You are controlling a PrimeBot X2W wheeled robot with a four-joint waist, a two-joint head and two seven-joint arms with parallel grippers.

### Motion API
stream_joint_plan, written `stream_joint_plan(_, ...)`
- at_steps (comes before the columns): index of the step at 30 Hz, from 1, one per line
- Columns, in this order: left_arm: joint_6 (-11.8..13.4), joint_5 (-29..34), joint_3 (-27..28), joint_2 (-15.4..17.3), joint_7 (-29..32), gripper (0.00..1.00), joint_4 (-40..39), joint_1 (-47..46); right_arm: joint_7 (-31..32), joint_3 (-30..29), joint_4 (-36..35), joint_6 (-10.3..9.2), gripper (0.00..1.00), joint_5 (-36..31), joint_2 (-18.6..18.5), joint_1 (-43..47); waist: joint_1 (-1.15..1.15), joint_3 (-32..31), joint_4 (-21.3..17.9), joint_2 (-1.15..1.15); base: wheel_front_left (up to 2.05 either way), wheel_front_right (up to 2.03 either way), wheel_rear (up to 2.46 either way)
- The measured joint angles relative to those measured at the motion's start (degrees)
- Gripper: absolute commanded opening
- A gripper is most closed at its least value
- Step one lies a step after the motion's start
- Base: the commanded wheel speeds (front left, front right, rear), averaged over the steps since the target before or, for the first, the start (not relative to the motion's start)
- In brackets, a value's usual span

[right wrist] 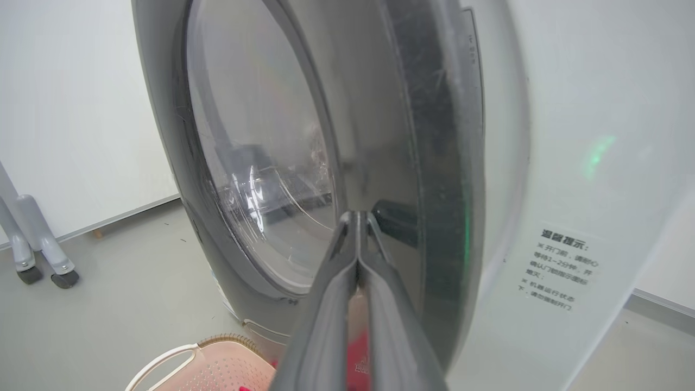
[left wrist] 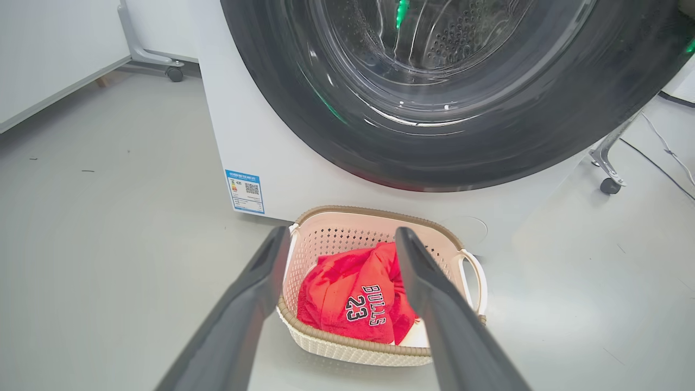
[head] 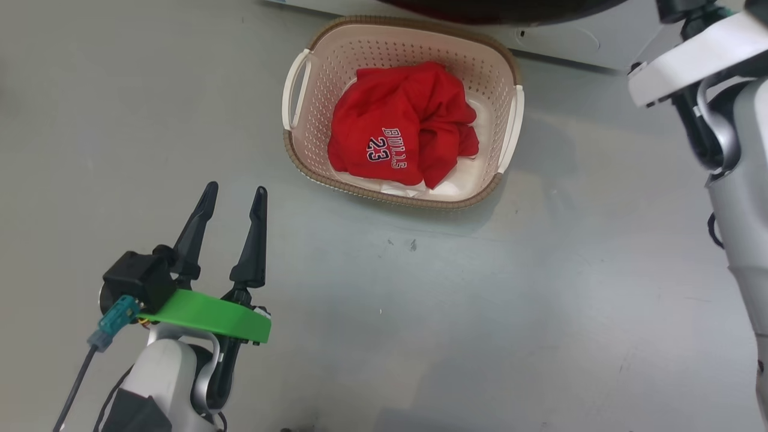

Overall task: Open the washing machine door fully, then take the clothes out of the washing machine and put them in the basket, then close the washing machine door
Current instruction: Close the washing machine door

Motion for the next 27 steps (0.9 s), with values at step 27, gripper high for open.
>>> stream_joint_plan(27,-0.2,-0.1,-0.2,-1.1,0.0,1.00,1.9,-2.9,-0.1,-4.0,6.7,-2.92,0.00,-0.4,-1.9,-8.9,0.00,3.4,3.2,0.00,0.00,0.00,0.00)
